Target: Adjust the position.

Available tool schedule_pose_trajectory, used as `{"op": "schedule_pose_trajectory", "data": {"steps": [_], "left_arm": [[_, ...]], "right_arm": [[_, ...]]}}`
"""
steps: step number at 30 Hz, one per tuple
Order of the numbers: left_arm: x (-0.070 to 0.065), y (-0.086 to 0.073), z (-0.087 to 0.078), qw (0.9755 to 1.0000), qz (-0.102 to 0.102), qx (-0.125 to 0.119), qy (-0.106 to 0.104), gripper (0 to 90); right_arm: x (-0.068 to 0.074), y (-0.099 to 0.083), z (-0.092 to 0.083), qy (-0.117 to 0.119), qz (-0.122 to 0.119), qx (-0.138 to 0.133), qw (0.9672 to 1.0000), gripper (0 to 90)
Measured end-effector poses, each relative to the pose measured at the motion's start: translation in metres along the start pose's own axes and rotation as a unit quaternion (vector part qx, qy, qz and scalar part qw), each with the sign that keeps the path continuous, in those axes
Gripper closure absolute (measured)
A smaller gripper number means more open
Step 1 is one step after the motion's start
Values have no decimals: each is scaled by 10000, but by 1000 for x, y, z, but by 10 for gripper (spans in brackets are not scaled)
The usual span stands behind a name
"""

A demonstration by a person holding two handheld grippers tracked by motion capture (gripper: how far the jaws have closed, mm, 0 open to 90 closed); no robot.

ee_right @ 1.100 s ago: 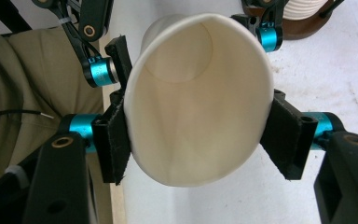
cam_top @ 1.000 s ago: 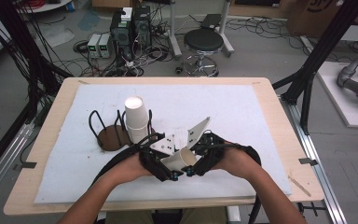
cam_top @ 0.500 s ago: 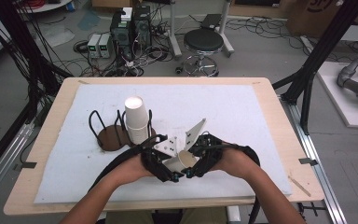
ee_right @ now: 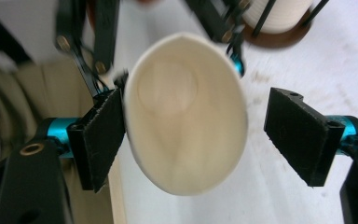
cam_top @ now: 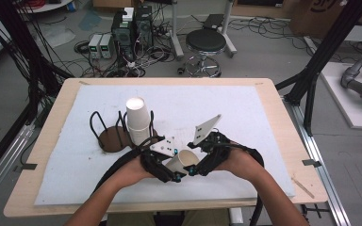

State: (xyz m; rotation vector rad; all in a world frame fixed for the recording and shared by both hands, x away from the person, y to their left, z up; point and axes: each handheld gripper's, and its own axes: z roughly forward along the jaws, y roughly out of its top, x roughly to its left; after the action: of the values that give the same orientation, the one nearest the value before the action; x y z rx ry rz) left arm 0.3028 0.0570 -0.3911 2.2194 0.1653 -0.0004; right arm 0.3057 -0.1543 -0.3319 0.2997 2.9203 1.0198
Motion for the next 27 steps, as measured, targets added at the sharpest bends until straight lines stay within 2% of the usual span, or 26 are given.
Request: {"op": "schedule_pose_trajectory", "data": {"steps": [1,2,4,5,6,7,9,10,11,13,14,15,17,18,19,20,22,23,24,25,26,27], "left_arm": [[1,-2,-1,10000,-39,-68,25,360],[2,-4,-1,9999,-91,-137,50,360],[3,-7,-2,9995,-175,-249,88,358],[4,-10,-2,9991,-224,-347,125,358],[5,-12,-3,9985,-275,-439,174,353],[5,-14,-4,9978,-319,-523,241,353],[6,-18,-7,9960,-399,-720,343,349],[6,-20,-8,9948,-448,-832,372,349],[7,-22,-9,9940,-450,-902,422,349],[7,-25,-11,9918,-489,-1076,482,349],[7,-26,-12,9906,-509,-1165,510,349],[6,-28,-12,9897,-529,-1213,538,349],[7,-31,-12,9884,-573,-1287,559,349],[6,-32,-12,9874,-609,-1326,614,349],[6,-34,-12,9863,-625,-1381,646,350],[7,-35,-12,9853,-635,-1438,664,350],[7,-38,-13,9819,-697,-1613,714,351],[8,-39,-13,9803,-711,-1695,728,351],[8,-40,-14,9791,-695,-1764,742,351],[8,-40,-14,9772,-702,-1854,762,351],[9,-40,-15,9754,-706,-1944,764,351],[9,-41,-15,9737,-685,-2025,793,351]], "right_arm": [[-2,-4,-6,41,172,-351,9992,210],[-3,-7,-8,18,264,-494,9984,210],[-4,-11,-13,-72,366,-701,9968,209],[-4,-11,-13,-72,366,-701,9968,209],[-6,-18,-17,-182,499,-942,9941,209],[-6,-18,-17,-182,499,-942,9941,209],[-6,-26,-20,-268,629,-1161,9909,210],[-5,-33,-21,-363,710,-1331,9879,210],[-5,-33,-21,-363,710,-1331,9879,210],[-6,-45,-23,-524,843,-1585,9824,210],[-6,-45,-23,-524,843,-1585,9824,210],[-7,-53,-24,-630,934,-1762,9779,210],[-7,-60,-25,-724,1021,-1869,9744,210],[-7,-60,-25,-724,1021,-1869,9744,210],[-7,-66,-26,-788,1114,-1912,9720,210],[-8,-78,-26,-977,1283,-1982,9668,209],[-8,-90,-26,-1123,1427,-2094,9608,210],[-8,-90,-26,-1123,1427,-2094,9608,210],[-8,-100,-25,-1341,1499,-2038,9581,210],[-8,-100,-25,-1341,1499,-2038,9581,210],[-8,-104,-25,-1412,1516,-2040,9568,210],[-8,-113,-24,-1564,1512,-2077,9537,210]]}}
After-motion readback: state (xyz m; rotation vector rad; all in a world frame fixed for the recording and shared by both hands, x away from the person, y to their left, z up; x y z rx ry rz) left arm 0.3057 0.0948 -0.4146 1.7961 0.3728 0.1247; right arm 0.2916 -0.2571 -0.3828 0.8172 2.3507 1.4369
